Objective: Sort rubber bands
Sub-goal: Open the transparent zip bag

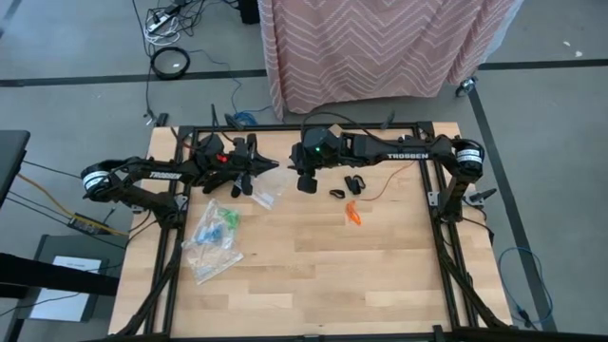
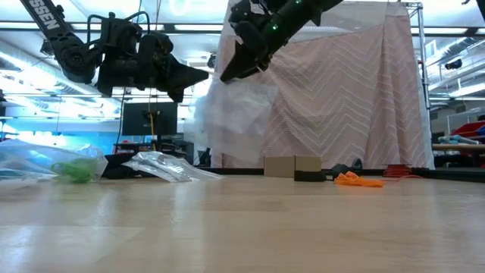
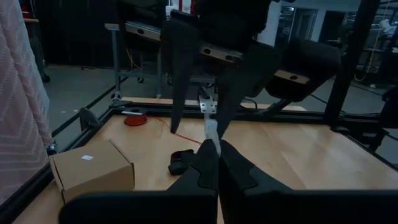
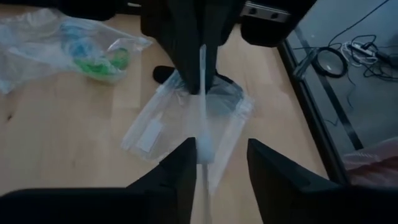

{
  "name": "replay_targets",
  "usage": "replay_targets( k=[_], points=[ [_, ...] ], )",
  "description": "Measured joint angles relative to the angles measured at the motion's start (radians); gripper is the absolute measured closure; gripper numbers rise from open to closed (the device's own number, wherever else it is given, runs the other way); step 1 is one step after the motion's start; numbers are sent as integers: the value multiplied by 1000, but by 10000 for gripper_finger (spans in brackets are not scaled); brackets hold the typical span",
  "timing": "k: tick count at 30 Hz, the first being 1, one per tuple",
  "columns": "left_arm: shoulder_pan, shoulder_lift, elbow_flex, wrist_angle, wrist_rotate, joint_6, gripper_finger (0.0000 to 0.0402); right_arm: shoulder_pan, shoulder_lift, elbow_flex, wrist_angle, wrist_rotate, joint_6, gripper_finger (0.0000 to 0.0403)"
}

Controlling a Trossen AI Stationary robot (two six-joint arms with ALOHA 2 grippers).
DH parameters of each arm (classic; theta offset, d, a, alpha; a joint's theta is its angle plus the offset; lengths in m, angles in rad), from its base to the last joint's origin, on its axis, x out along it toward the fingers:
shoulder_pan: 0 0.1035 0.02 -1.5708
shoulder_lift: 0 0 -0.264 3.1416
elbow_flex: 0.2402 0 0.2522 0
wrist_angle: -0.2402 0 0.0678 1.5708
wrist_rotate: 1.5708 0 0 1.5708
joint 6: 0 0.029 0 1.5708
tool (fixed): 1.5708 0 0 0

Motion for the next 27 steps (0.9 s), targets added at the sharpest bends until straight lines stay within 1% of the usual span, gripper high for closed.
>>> replay_targets(
  k=[4, 13, 21, 27],
  points=[
    [0, 0, 0, 0, 0, 1, 401, 2, 0, 0, 0, -1, -16, 321],
    [0, 0, 0, -1, -1, 1, 401, 2, 0, 0, -4, 0, -57, 392],
    [3, 0, 0, -4, -4, 0, 401, 2, 0, 0, -34, 9, -52, 398],
    [27, 1, 1, -2, 0, -1, 401, 1, 0, 2, -55, 44, -52, 401]
  ],
)
